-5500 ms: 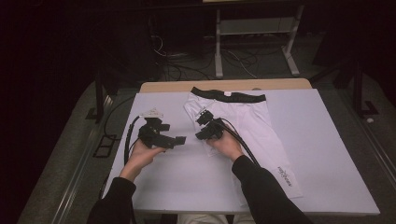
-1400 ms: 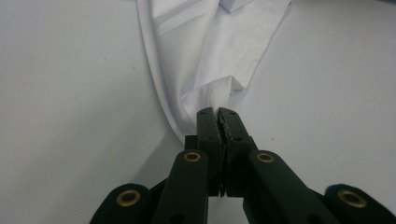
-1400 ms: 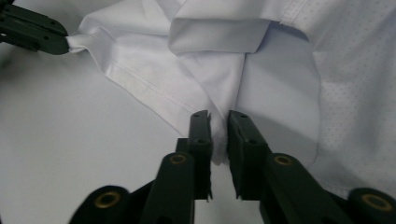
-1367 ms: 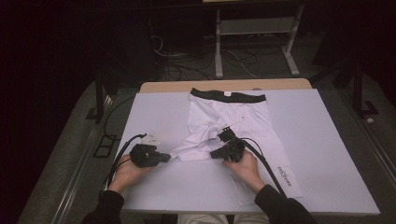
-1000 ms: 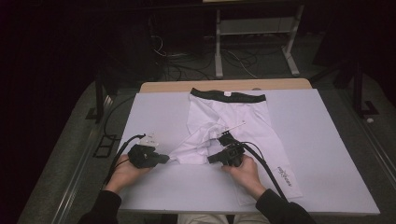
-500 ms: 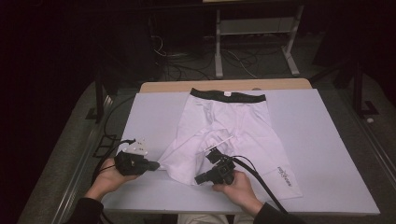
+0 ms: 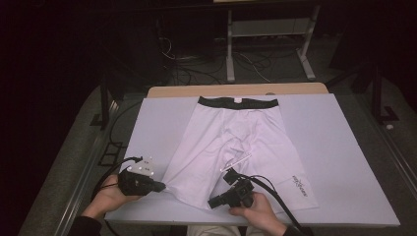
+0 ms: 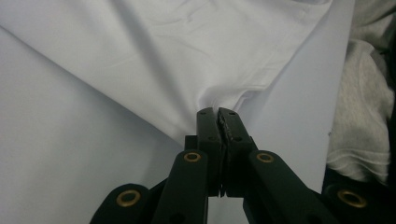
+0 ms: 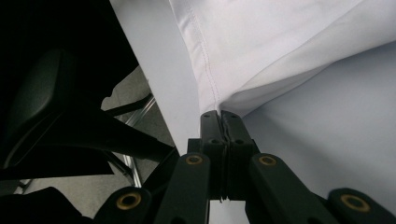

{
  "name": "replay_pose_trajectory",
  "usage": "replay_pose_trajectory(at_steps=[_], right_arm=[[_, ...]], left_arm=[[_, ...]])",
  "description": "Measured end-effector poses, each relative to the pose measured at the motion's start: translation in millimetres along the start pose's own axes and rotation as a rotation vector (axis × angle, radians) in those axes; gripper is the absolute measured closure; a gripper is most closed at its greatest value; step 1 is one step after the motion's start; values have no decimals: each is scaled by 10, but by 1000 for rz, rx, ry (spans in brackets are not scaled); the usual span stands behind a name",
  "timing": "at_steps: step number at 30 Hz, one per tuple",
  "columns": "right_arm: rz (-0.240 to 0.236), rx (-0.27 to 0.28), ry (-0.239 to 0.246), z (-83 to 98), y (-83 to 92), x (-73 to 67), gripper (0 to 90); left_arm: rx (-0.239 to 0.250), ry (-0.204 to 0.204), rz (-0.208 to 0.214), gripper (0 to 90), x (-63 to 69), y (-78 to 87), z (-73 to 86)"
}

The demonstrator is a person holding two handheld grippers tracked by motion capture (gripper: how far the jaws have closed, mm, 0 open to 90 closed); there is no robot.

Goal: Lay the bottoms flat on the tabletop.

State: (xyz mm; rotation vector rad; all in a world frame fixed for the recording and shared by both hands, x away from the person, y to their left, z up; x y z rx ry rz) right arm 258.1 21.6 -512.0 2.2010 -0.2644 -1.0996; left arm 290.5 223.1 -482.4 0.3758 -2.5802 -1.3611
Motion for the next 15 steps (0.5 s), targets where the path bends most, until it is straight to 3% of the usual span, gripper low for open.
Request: replay_pose_trajectory(at_steps=[4,12,15], right_arm=[[-14,-5,5,43,19,-18,879],[-48,-6,3,156,119,-57,879],[-34,-13,15,189,134,-76,879]], left_arm=[[-15,-22,9,876,37,11,17],[-20,-25,32,876,94,2,46],[-31,-37,42,876,120,-7,50]])
Point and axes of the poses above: each handheld gripper's, and its own axes: y roughly backward along the jaws, z roughly out of its underside, x roughly to its right, the point moved 9 cm from there along -y, roughly forward along the jaws, and after that the axes turned 1 degree about y, right-handed, at the moved point
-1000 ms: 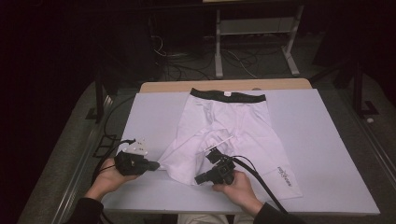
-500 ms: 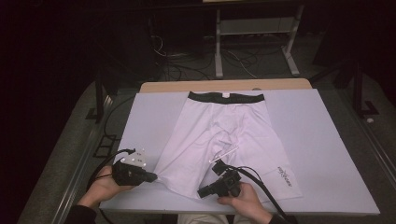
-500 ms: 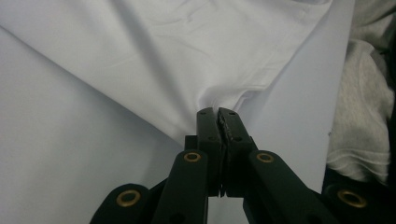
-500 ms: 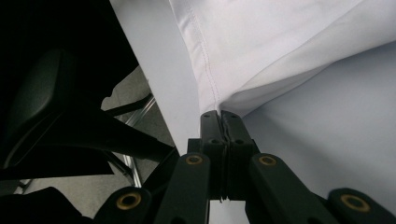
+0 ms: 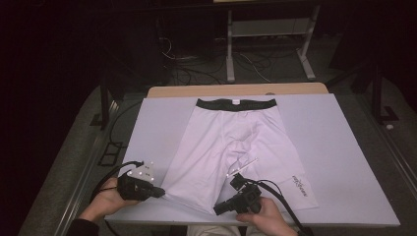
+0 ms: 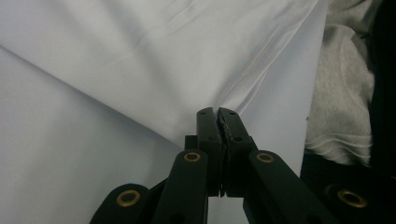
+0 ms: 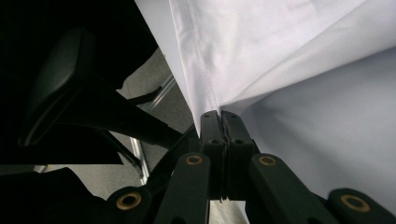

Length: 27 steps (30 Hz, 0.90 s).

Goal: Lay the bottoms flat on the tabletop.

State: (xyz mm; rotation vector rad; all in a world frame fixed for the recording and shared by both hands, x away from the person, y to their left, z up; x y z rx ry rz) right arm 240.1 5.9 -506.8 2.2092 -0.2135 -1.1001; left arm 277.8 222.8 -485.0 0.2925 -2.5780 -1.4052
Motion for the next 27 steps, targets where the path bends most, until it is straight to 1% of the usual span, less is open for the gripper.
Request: replay_pose_trajectory(at_steps=[3,9,11,14,15,17,18,21,24,27], right_arm=[[6,-8,22,19,1,-1,879],[1,-19,31,35,-9,-18,878],[-1,-26,28,43,-19,-32,876],[-6,-36,37,56,-22,-38,862],[-5,-38,32,57,-16,-41,824],[-3,-35,29,49,8,-41,767],[7,-29,38,41,29,-36,752],[36,-8,61,2,116,-14,696],[73,17,101,-42,219,13,627],[104,37,131,-89,324,35,549]], left_arm=[[2,0,12,876,20,-10,-11],[-5,-1,33,872,45,-20,-16],[-9,0,39,871,53,-17,-13],[0,16,49,855,62,-7,-22],[6,25,53,835,63,0,-31],[26,58,50,704,53,14,-64],[43,65,54,663,51,19,-85],[80,89,37,532,22,31,-156],[117,111,40,430,6,30,-244],[154,132,59,339,-4,26,-342]])
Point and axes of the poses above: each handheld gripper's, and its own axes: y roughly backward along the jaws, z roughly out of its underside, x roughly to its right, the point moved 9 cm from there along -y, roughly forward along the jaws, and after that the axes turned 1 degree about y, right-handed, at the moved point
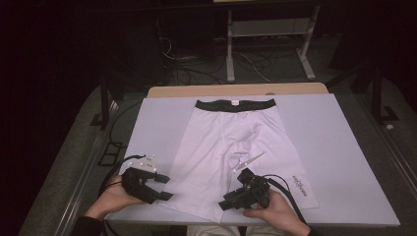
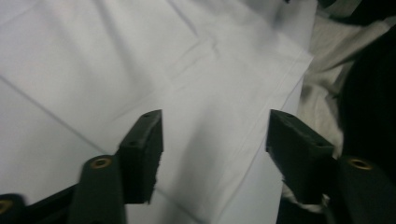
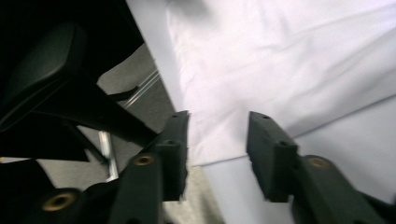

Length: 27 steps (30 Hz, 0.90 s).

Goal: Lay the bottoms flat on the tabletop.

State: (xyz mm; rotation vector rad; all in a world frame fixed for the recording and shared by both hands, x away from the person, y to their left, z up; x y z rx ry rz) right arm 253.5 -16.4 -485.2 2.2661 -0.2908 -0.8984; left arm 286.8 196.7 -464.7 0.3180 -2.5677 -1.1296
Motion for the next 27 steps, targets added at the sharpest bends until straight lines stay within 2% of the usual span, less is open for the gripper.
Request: replay_pose_trajectory(at_steps=[6,11,15,17,27], right_arm=[[77,43,40,-79,226,148,369],[138,80,34,-118,454,273,193],[176,105,35,-136,633,363,104],[200,110,26,-129,710,413,9],[290,168,25,-72,1098,652,0]], left_arm=[[21,14,5,191,-6,-58,-157],[47,27,-4,97,-14,-88,-283],[65,41,-10,8,-33,-116,-373],[78,47,-10,0,-44,-124,-413],[203,82,-40,0,-123,-141,-592]])
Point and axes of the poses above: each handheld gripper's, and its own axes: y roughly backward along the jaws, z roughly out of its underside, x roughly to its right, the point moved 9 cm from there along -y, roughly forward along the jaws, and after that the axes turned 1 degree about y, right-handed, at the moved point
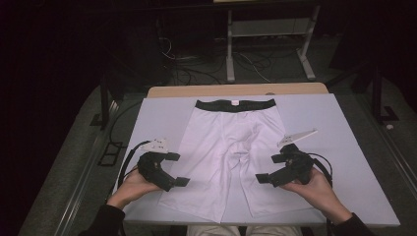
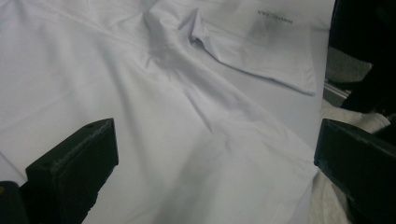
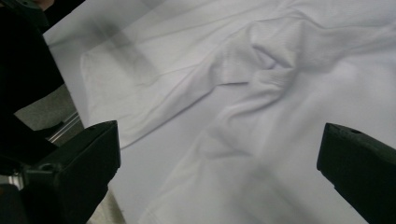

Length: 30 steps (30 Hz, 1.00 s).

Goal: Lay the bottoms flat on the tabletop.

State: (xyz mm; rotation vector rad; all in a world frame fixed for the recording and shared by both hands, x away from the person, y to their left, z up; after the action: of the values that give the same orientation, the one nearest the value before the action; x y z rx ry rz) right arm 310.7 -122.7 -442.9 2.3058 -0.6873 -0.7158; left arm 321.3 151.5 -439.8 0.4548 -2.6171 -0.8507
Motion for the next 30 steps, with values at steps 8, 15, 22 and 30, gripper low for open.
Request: replay_pose_trajectory(at_steps=[8,15,22,30], right_arm=[[39,64,-39,72,182,260,0],[76,113,-41,138,294,387,0],[92,155,-64,219,348,503,0],[108,235,-60,298,426,593,0]], left_arm=[[123,22,-45,0,-31,26,-75],[216,57,-98,0,-99,76,-2],[258,79,-142,0,-146,91,96],[285,89,-195,0,-185,129,186]])
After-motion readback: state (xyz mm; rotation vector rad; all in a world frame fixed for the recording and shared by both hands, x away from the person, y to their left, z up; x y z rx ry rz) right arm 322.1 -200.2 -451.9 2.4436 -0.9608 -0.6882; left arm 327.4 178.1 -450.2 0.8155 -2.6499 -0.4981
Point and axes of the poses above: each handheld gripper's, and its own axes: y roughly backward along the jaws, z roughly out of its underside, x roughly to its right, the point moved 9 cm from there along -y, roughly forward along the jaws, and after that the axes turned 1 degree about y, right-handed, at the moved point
